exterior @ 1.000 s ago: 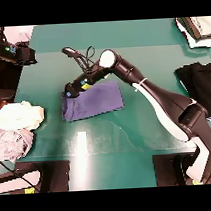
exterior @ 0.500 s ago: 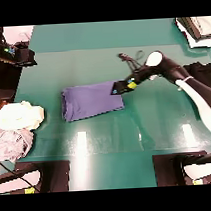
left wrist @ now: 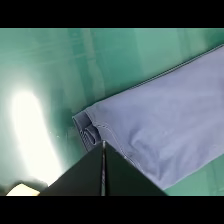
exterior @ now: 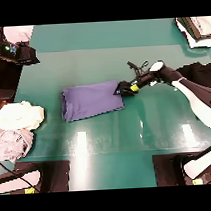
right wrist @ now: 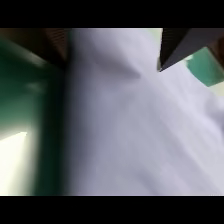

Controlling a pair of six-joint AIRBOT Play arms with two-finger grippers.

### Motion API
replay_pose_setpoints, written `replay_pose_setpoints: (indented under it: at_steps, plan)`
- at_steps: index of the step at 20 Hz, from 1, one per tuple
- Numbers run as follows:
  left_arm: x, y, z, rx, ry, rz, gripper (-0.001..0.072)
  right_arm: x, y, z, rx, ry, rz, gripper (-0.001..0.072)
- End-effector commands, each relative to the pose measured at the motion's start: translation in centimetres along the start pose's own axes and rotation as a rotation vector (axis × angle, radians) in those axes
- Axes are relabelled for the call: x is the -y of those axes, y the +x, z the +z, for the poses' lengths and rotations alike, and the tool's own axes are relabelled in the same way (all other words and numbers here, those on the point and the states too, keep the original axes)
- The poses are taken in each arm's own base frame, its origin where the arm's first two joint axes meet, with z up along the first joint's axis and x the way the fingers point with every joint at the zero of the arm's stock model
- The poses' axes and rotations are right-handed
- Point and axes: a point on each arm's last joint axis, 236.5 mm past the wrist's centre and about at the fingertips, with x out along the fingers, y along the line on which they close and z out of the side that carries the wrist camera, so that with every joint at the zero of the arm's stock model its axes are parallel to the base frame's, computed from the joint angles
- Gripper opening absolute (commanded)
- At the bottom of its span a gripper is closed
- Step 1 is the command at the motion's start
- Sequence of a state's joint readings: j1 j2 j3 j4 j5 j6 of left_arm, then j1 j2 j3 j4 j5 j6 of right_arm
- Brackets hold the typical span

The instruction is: Fold the shirts.

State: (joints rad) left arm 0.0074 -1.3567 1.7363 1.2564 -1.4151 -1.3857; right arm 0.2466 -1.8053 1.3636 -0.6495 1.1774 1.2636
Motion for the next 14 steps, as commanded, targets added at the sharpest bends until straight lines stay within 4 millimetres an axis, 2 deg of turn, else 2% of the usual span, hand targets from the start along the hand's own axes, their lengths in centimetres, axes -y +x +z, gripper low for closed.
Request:
replay_pose_setpoints:
  at_steps: [1,2,3,5,6,8,10,12,14]
  plan:
    - [0.2,0.0,-0.3,-0.013,0.006,-0.006,0.0026,-1.6,3.3,0.9,-0.011,-0.043,0.019,0.0566]
    - [0.2,0.0,-0.3,-0.014,0.006,-0.006,0.0026,-2.3,3.8,1.2,-0.004,-0.064,0.018,0.0502]
    - [0.2,0.0,-0.3,-0.014,0.006,-0.006,0.0026,-2.8,4.3,1.3,0.0,-0.081,0.017,0.0373]
    - [0.2,0.0,-0.3,-0.014,0.006,-0.006,0.0026,-3.6,5.0,1.3,0.009,-0.136,0.013,0.0194]
    - [0.2,0.0,-0.3,-0.014,0.006,-0.006,0.0026,-3.7,5.1,1.2,0.004,-0.169,0.014,0.0036]
    - [0.2,0.0,-0.4,-0.015,0.006,-0.006,0.0026,-3.9,4.9,0.8,-0.011,-0.202,0.019,0.0016]
    - [0.2,0.0,-0.7,-0.029,0.006,-0.009,0.0026,-4.4,2.8,1.3,0.013,-0.207,0.027,0.0015]
    - [0.3,0.0,-1.0,-0.043,0.006,-0.012,0.0026,-4.2,-2.2,3.9,0.139,-0.186,0.012,0.0015]
    - [0.3,0.0,-1.0,-0.042,0.001,-0.012,0.0026,-2.4,-9.0,6.3,0.297,-0.147,-0.02,0.0014]
